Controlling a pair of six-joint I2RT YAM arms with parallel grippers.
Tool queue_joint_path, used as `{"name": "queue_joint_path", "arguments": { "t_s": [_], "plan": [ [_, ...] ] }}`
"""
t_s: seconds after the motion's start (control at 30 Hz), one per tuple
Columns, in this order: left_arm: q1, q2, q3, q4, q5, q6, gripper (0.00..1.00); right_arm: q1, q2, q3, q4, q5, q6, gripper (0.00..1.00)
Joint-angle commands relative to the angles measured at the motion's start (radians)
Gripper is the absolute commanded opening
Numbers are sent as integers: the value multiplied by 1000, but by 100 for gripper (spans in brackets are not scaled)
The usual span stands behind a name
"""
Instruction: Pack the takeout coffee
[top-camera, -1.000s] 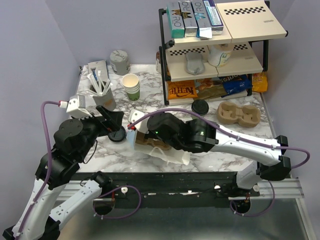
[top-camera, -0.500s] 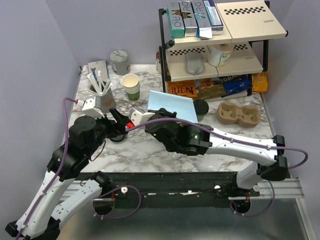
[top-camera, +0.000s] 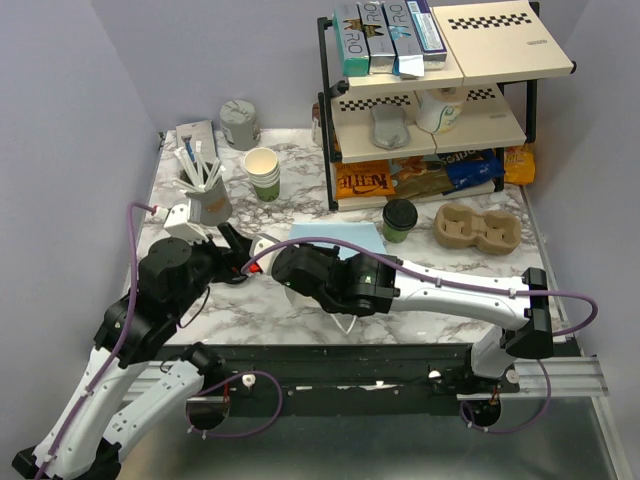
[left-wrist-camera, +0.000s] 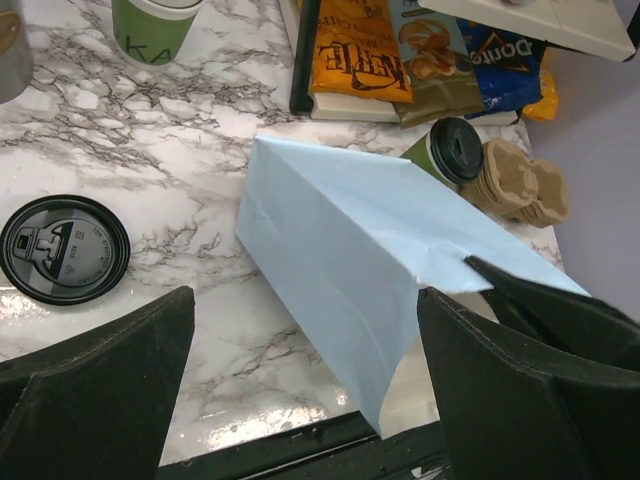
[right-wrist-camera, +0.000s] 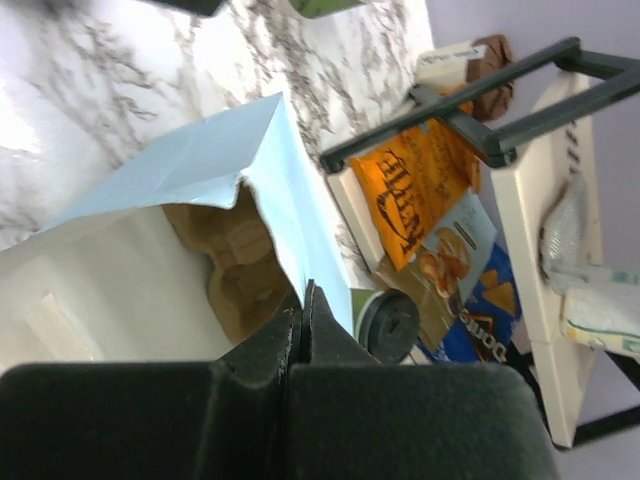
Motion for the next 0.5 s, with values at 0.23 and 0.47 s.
{"name": "queue_joint_path", "arguments": {
  "t_s": [0.23, 0.47],
  "plan": [
    [-5, -40, -67, 23, 212, -14, 99, 49, 5, 3, -43, -111, 108, 1],
    [-7, -31, -100, 10, 134, -62, 99, 55, -16, -6, -74, -174, 157, 1]
  ]
}}
